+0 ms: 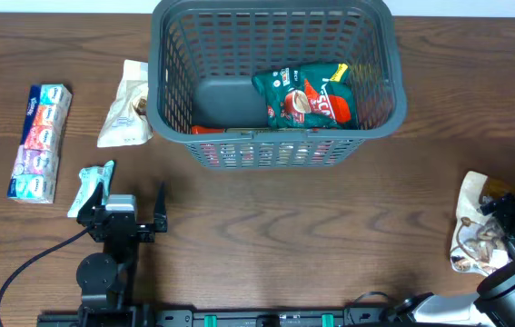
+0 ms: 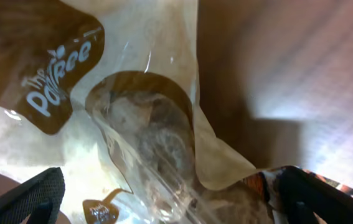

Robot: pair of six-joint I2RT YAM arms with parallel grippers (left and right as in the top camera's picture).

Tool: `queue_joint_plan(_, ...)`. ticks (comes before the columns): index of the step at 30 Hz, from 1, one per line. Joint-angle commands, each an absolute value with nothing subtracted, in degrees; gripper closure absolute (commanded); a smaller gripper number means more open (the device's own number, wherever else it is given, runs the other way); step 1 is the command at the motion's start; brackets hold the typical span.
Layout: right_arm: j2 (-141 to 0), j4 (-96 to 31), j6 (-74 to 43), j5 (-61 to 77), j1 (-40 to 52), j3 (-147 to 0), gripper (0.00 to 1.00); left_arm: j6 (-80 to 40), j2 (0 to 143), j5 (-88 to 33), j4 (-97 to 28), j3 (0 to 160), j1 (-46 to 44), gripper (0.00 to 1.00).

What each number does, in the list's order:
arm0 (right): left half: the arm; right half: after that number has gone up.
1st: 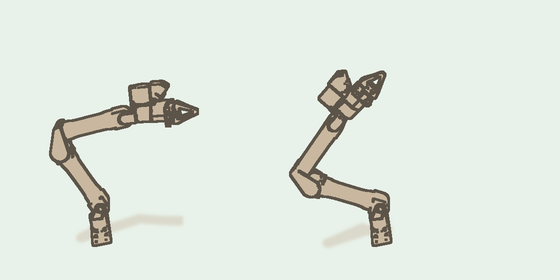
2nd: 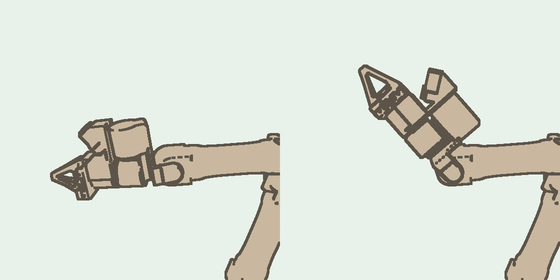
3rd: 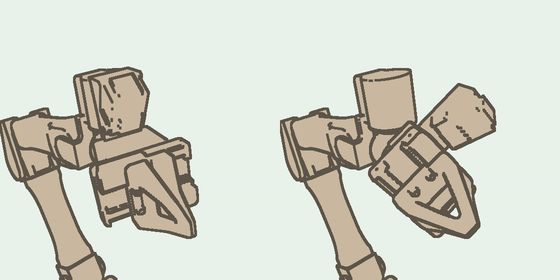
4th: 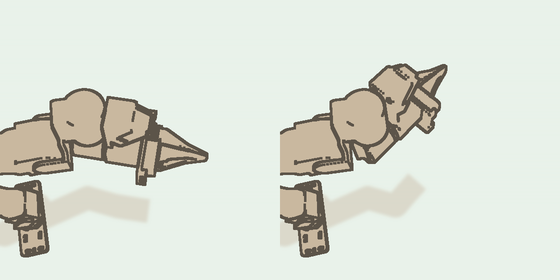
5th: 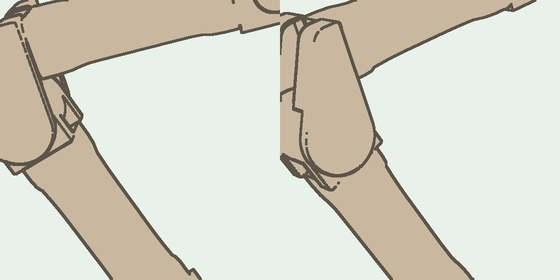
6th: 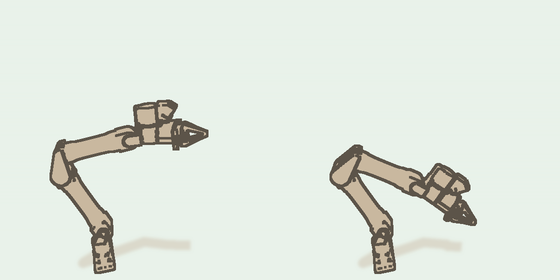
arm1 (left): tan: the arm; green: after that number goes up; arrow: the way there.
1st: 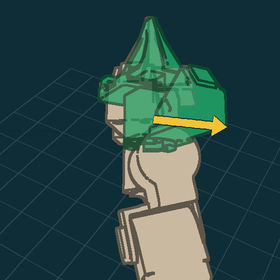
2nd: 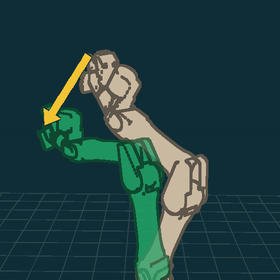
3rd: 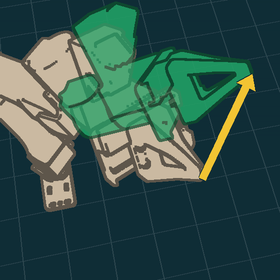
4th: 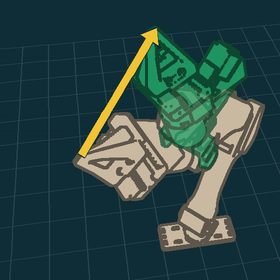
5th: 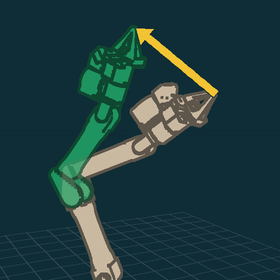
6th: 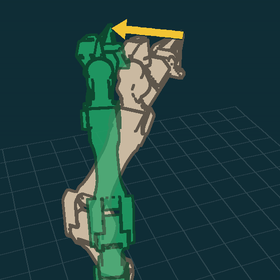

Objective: Pack container
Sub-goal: 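Lower the right gripper over the Pantree bag top, then close the right gripper on the Pantree bag and adjust grip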

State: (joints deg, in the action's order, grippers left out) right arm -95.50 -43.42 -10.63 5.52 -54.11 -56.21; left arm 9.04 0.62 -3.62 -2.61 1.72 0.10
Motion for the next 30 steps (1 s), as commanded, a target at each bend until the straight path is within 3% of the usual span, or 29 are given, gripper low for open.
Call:
queue_joint_plan(1, -94.83, -41.41, -13.1, 13.21, -53.58, -54.68, 0.04, 9.41, 0.3, -3.38, -3.77, 0.27, -0.19, 0.01)
queue_joint_plan(19, -94.83, -30.83, -19.94, 17.19, -39.79, -51.53, 0.03, 9.41, 0.3, -3.38, -3.75, 0.27, -0.19, 0.01)
queue_joint_plan(30, -94.83, -35.86, -17.89, 11.11, -38.06, -51.53, 0.01, 9.41, 0.3, -3.38, -3.77, 0.27, -0.19, 0.01)
